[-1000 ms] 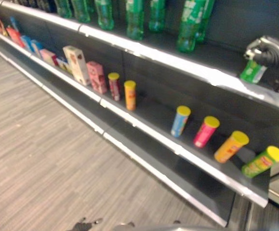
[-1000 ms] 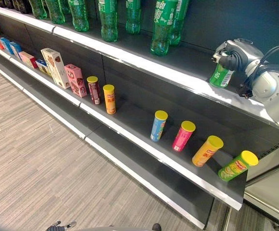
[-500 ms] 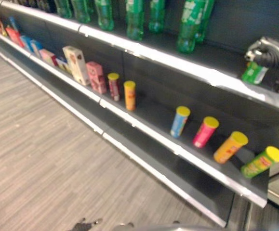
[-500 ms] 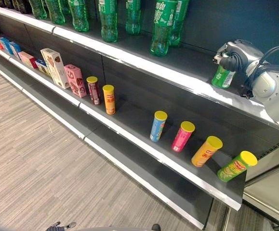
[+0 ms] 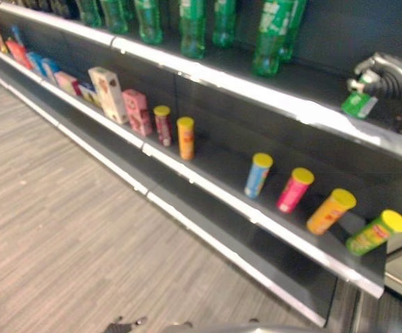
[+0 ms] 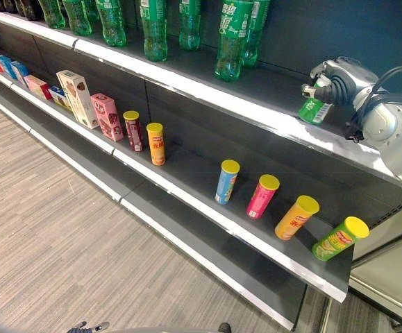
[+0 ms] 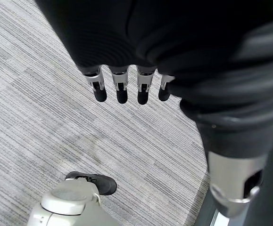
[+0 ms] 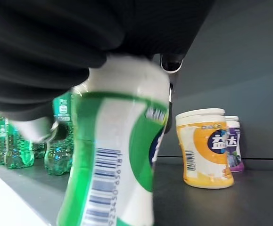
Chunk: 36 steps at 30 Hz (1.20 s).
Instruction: Put the goods on the table back onto the shelves and tidy them up.
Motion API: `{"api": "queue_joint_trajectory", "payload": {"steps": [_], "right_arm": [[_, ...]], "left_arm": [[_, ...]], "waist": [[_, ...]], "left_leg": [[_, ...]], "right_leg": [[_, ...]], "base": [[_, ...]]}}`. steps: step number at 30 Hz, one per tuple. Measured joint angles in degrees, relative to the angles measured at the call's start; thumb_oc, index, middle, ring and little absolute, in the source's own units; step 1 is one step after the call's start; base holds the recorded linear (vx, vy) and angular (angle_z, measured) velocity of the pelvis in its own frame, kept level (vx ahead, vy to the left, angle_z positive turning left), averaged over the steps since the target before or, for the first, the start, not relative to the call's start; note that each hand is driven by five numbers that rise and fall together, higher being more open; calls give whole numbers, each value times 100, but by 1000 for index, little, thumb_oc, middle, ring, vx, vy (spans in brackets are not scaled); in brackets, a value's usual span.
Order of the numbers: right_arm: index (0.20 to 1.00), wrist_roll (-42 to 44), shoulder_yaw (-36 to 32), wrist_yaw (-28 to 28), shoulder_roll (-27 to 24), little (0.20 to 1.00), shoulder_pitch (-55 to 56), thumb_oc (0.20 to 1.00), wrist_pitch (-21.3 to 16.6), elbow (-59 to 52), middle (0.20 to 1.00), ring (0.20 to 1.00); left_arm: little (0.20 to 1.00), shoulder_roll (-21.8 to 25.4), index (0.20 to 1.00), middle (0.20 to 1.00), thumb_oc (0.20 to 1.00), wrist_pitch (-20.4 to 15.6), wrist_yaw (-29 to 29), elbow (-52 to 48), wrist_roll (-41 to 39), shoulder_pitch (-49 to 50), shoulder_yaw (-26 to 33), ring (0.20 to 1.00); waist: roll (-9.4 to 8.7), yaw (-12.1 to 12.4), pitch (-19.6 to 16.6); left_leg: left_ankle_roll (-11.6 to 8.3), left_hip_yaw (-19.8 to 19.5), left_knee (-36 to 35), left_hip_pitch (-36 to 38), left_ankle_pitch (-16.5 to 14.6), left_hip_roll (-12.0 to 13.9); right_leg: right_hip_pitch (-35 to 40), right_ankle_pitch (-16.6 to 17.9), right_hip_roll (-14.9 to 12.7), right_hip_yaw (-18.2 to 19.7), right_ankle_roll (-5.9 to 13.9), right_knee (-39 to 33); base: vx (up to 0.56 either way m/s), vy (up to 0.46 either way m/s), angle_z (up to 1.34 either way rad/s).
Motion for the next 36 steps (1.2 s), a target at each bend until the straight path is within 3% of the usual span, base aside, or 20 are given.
{"api": "queue_joint_trajectory", "payload": {"steps": [18, 36], "right_arm": [[1000, 9, -423, -130, 15, 1000, 58, 1000, 3, -177, 1000, 1000], [1000, 12, -402, -284, 29, 1000, -27, 1000, -15, -1009, 1000, 1000]], "left_arm": [[1000, -17, 1000, 1000, 1000, 43, 39, 1, 36, 1, 3, 1000], [1000, -41, 1000, 1000, 1000, 149, 77, -44, 33, -465, -101, 1000]], "waist": [[35, -23, -4], [133, -260, -1]], "left_leg": [[7, 24, -81, 53, 38, 14], [11, 156, -88, 99, 42, 52]], "right_leg": [[0, -1, 8, 26, 0, -27], [-13, 7, 52, 131, -7, -29]], "base": [[0, 0, 0], [8, -2, -3]]}}
